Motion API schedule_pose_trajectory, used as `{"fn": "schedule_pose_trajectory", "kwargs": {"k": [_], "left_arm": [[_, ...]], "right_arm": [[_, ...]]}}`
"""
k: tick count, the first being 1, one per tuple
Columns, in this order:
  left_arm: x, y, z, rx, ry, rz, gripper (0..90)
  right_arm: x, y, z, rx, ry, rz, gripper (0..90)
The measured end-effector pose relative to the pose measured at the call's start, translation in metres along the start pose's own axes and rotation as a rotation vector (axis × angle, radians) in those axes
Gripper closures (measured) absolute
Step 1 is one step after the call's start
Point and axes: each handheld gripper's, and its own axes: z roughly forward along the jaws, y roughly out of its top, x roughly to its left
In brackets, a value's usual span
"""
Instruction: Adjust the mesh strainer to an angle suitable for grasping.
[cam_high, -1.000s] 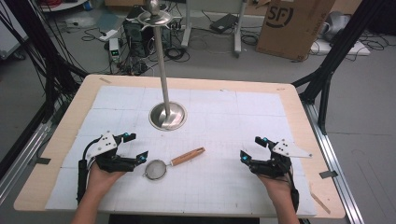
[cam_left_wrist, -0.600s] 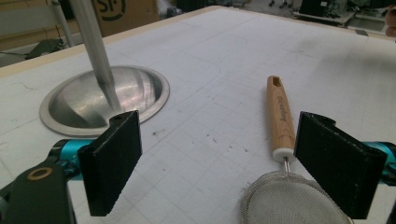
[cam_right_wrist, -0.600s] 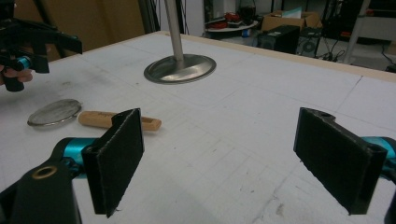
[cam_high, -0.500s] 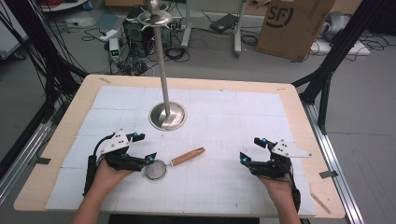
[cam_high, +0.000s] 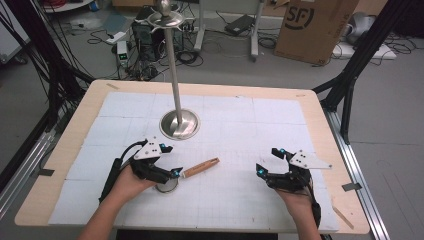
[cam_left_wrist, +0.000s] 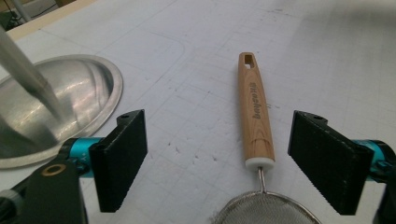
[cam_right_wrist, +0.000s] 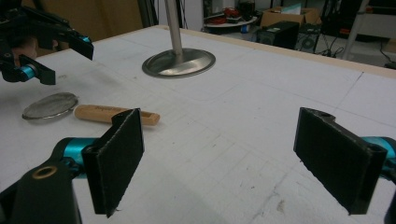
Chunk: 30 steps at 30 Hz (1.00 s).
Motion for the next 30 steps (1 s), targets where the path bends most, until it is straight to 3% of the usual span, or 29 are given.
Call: {"fn": "schedule_pose_trajectory", "kwargs": {"k": [3, 16, 24, 30], "left_arm": [[-0.001, 0.002, 0.004, 0.015, -0.019, 0.007, 25.9], [-0.006, 0.012, 0.029, 0.216, -0.127, 0.047, 30.5], [-0.006, 0.016, 0.044, 0.328, -0.133, 0.063, 36.4], [-0.008, 0.017, 0.048, 0.377, -0.144, 0.084, 44.7]], "right_arm": [[-0.001, 0.0, 0.0, -0.004, -0.001, -0.001, 15.1], [-0.001, -0.001, 0.001, -0.001, 0.002, 0.001, 15.1], [-0.001, -0.001, 0.001, 0.005, 0.004, 0.002, 15.1], [-0.001, -0.002, 0.002, 0.007, 0.003, 0.002, 15.1]]}}
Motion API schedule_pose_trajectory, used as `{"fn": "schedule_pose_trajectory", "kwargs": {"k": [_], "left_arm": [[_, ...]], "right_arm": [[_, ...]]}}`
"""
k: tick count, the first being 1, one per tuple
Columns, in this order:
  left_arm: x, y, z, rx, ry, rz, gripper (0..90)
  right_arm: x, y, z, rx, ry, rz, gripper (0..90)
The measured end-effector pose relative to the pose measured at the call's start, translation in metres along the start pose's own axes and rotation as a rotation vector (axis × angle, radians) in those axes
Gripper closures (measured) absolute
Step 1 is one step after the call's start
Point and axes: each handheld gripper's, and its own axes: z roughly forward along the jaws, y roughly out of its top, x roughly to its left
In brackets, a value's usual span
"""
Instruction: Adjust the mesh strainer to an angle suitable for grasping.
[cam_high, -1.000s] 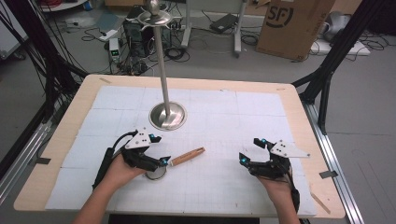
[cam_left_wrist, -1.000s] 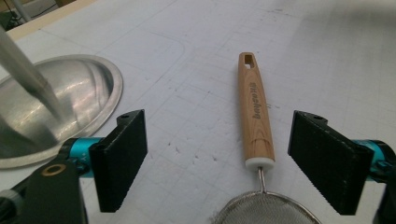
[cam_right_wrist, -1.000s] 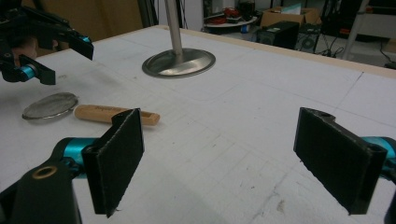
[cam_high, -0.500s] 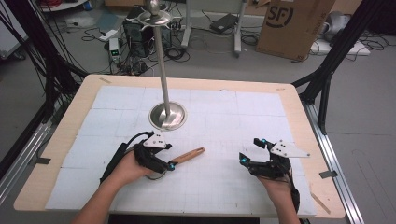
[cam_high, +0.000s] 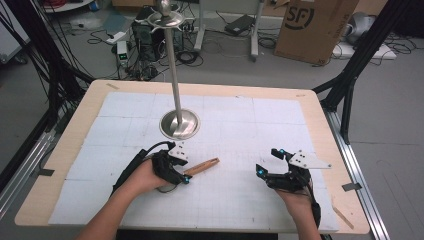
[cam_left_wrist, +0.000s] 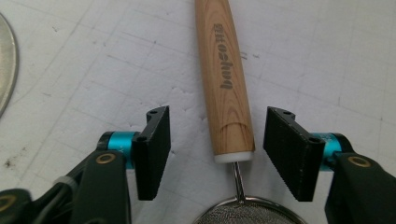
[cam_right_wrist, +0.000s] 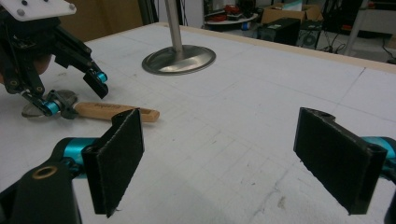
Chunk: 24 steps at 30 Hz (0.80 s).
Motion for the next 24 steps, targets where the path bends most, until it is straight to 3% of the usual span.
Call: {"fn": "schedule_pose_trajectory", "kwargs": {"k": [1, 9, 19, 24], "left_arm": [[0.0003, 0.0011, -0.0003, 0.02, 0.0, 0.016, 44.7], [-0.0014, 0.0064, -0.0003, 0.064, -0.019, 0.013, 55.0], [-0.0005, 0.0081, -0.0003, 0.084, -0.024, -0.01, 61.9], [-0.0005, 0.0092, 0.0006, 0.089, -0.023, 0.0, 62.3]], "right_arm": [[0.0, 0.0, 0.0, 0.0, 0.0, 0.0, 15.1], [0.0003, -0.0001, -0.0002, 0.003, 0.001, 0.005, 15.1], [0.0005, -0.0006, 0.0006, 0.008, -0.001, 0.003, 15.1], [0.0005, -0.0012, 0.0014, 0.012, -0.003, 0.005, 15.1]]}}
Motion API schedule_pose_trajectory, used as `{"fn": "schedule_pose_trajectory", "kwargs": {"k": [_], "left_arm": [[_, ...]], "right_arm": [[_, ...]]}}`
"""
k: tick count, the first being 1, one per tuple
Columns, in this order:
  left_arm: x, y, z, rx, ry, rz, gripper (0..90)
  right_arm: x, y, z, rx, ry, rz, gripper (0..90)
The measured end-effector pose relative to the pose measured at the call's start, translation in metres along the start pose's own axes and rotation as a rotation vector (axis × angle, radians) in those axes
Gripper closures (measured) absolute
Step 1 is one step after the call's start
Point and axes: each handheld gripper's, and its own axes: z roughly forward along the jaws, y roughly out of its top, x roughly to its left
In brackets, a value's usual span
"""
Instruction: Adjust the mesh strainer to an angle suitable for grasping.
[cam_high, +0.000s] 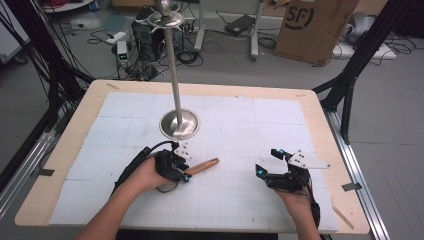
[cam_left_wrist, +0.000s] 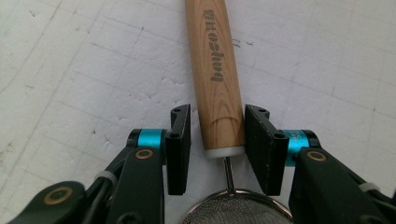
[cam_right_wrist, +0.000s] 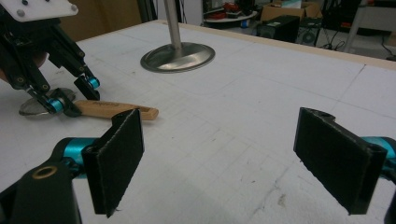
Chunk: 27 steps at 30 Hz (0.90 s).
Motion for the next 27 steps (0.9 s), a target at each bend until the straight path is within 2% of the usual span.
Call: {"fn": "schedule_pose_trajectory", "kwargs": {"k": [8, 13, 19, 24, 27], "left_arm": [[0.0, 0.0, 0.0, -0.002, 0.003, 0.012, 63.2], [-0.001, 0.002, 0.001, -0.001, 0.014, -0.023, 66.8], [-0.002, 0.011, 0.002, 0.061, 0.022, -0.032, 66.7], [0.0, 0.016, 0.004, 0.093, 0.011, -0.041, 66.7], [0.002, 0.021, 0.004, 0.135, 0.003, -0.037, 66.9]], "right_arm": [[0.0, 0.0, 0.0, 0.0, 0.0, 0.001, 15.1], [0.0, 0.0, 0.001, 0.007, 0.0, 0.001, 15.1], [0.0, -0.001, 0.001, 0.007, 0.0, 0.0, 15.1], [0.0, -0.001, 0.001, 0.006, 0.0, 0.003, 15.1], [0.0, -0.001, 0.001, 0.012, 0.001, 0.004, 15.1]]}}
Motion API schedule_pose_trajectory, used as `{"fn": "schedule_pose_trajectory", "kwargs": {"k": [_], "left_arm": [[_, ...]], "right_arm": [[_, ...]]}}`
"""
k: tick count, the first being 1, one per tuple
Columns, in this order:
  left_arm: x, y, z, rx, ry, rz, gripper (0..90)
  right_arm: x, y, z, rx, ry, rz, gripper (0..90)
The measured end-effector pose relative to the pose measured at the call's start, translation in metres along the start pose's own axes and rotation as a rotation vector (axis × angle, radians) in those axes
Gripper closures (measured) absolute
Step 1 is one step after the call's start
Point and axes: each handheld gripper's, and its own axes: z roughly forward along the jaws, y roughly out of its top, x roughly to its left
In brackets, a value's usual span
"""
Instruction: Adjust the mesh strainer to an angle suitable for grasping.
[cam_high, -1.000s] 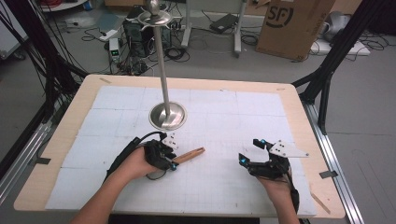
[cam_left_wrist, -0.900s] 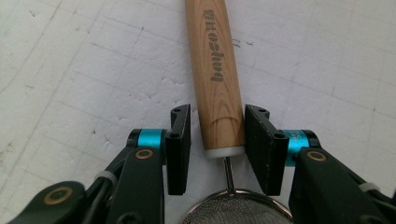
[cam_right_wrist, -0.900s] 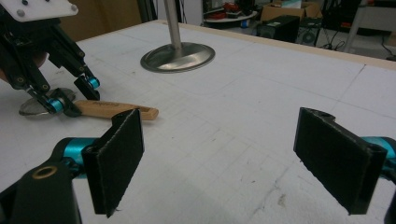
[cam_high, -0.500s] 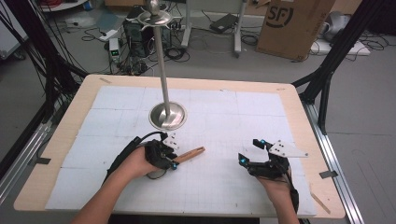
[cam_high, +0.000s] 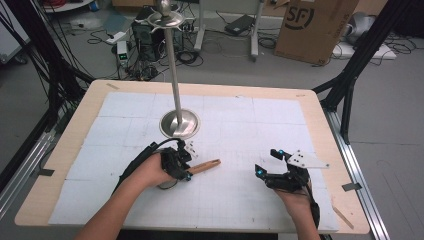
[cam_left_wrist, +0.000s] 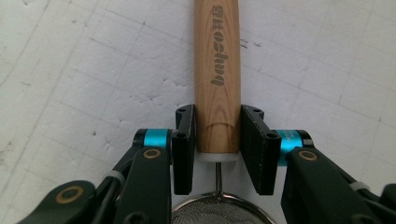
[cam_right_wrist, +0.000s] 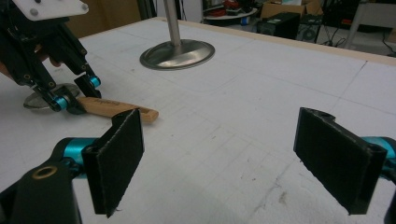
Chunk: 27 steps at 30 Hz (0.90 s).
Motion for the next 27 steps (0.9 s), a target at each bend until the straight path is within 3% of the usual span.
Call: {"fn": "schedule_pose_trajectory", "kwargs": {"k": [6, 13, 21, 27], "left_arm": [[0.007, 0.005, 0.001, 0.035, -0.044, -0.042, 67.5], [0.003, 0.004, 0.0, 0.024, -0.015, -0.014, 68.2], [0.0, -0.003, -0.004, -0.028, -0.002, -0.024, 68.3], [-0.003, -0.003, -0.017, -0.107, -0.003, -0.035, 68.3]], "right_arm": [[0.0, 0.0, 0.001, 0.0, -0.002, -0.005, 15.1], [0.001, 0.0, 0.002, 0.005, -0.001, 0.0, 15.1], [-0.001, -0.002, 0.001, 0.011, -0.002, 0.007, 15.2], [0.0, -0.002, 0.001, 0.006, 0.001, -0.001, 15.1]]}}
